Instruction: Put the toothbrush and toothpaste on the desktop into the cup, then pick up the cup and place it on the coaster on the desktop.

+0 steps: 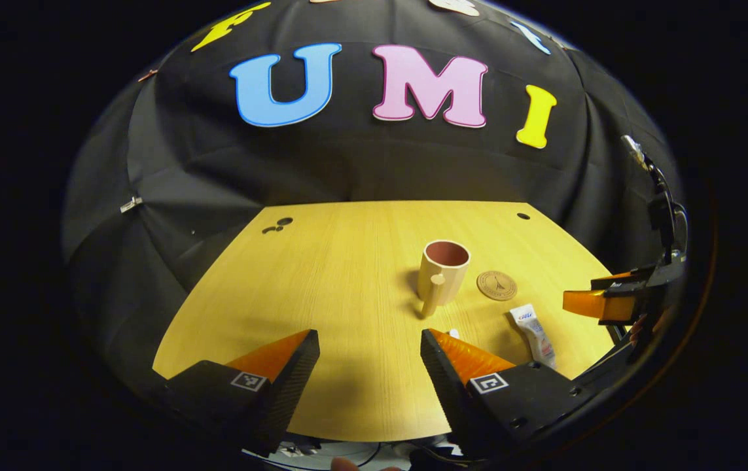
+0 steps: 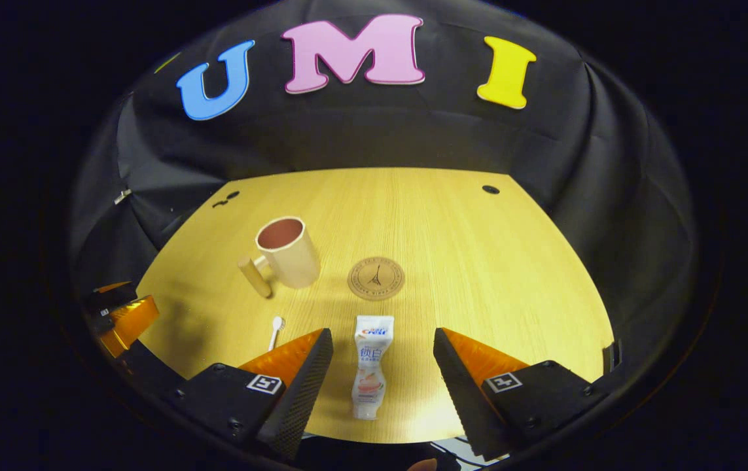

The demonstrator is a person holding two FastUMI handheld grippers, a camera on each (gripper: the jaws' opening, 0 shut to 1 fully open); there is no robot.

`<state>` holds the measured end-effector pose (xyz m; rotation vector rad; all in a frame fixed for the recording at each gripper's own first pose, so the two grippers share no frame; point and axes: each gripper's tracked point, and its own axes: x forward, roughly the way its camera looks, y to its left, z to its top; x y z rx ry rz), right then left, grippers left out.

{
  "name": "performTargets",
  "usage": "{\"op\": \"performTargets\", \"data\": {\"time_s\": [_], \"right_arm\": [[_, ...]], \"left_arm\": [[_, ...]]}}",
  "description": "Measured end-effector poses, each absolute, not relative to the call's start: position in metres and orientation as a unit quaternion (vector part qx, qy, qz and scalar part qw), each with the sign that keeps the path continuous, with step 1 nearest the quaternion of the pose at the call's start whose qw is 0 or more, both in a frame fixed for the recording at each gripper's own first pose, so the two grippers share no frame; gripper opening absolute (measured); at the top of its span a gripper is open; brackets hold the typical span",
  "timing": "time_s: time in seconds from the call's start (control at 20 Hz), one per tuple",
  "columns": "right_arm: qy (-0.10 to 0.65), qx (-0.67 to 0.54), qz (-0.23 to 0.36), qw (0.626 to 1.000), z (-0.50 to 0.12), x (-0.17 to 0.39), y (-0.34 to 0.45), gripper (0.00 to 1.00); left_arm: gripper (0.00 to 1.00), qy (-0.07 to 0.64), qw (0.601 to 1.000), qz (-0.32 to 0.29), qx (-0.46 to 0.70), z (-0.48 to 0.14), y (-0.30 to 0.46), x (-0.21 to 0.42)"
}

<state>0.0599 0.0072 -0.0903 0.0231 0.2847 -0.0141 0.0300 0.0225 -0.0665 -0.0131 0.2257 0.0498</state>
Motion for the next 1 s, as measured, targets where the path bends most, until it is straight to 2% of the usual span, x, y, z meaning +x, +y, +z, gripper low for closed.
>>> {"op": "performTargets", "data": {"time_s": [0.3, 0.6, 0.85, 0.9, 0.95, 1.0], "right_arm": [[0.220, -0.002, 0.011, 0.975, -0.144, 0.085, 0.018, 0.96], [0.273, 0.004, 0.015, 0.962, -0.168, 0.107, 0.021, 0.96], [0.313, 0.013, 0.013, 0.949, -0.179, 0.116, 0.019, 0.92], [0.309, 0.011, 0.014, 0.951, -0.176, 0.120, 0.019, 0.92], [0.313, 0.013, 0.015, 0.949, -0.177, 0.121, 0.020, 0.89], [0.316, 0.011, 0.009, 0.949, -0.176, 0.123, 0.017, 0.87]], "left_arm": [[0.97, 0.158, 0.986, 0.047, -0.038, -0.094, 0.022, 0.030], [0.96, 0.191, 0.979, 0.047, -0.053, -0.110, 0.008, 0.039], [0.96, 0.217, 0.972, 0.046, -0.076, -0.119, -0.002, 0.043], [0.91, 0.221, 0.971, 0.044, -0.080, -0.121, -0.004, 0.044], [0.90, 0.225, 0.970, 0.042, -0.086, -0.123, -0.006, 0.045], [0.95, 0.228, 0.968, 0.041, -0.092, -0.125, -0.007, 0.045]]}}
